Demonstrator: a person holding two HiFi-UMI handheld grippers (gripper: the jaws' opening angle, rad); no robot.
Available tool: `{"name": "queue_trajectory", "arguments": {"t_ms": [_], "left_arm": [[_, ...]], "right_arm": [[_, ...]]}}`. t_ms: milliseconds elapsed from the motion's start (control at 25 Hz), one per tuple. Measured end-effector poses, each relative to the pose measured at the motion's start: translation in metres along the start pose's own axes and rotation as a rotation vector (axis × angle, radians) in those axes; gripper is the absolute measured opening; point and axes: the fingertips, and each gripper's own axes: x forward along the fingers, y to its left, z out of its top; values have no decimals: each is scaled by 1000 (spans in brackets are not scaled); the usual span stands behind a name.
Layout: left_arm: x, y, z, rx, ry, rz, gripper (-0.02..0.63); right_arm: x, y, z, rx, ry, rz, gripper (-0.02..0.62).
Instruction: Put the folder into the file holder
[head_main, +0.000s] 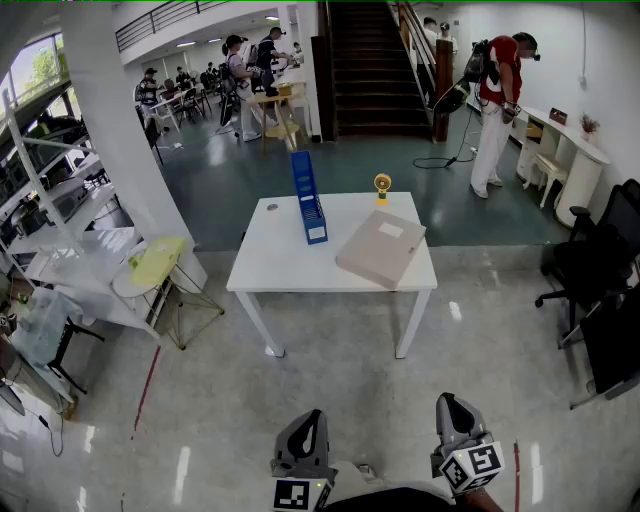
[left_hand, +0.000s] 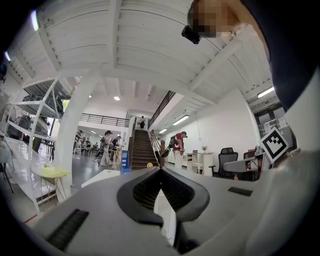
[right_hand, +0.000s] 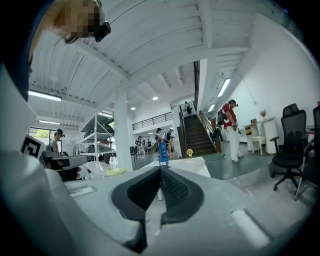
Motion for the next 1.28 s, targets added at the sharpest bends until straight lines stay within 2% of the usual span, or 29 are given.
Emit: {"name": "queue_trajectory", "arguments": {"t_ms": [320, 640, 800, 840, 920, 1040, 1120, 1280], "left_arm": [[5, -19, 0, 27, 9, -66, -2], [6, -23, 7, 23, -6, -80, -2], [5, -16, 6, 14, -8, -69, -2], [5, -17, 4, 16, -2, -73, -2], [5, -22, -1, 17, 13, -88, -2], [6, -23, -6, 9, 30, -96, 13], [8, -21, -6, -8, 33, -99, 88], [23, -20, -7, -28, 32, -128, 399]], "right_arm": [[-3, 1, 1, -1, 3, 10, 2], [-7, -2, -1, 3, 11, -6, 2], [-6, -5, 5, 30, -36, -12, 2], [-6, -6, 9, 44, -55, -9, 18], [-5, -7, 13, 50, -69, -4, 111], [1, -6, 13, 29, -63, 2, 196], [5, -4, 10, 27, -59, 26, 241], [16, 2, 9, 26, -48, 82, 309]]}}
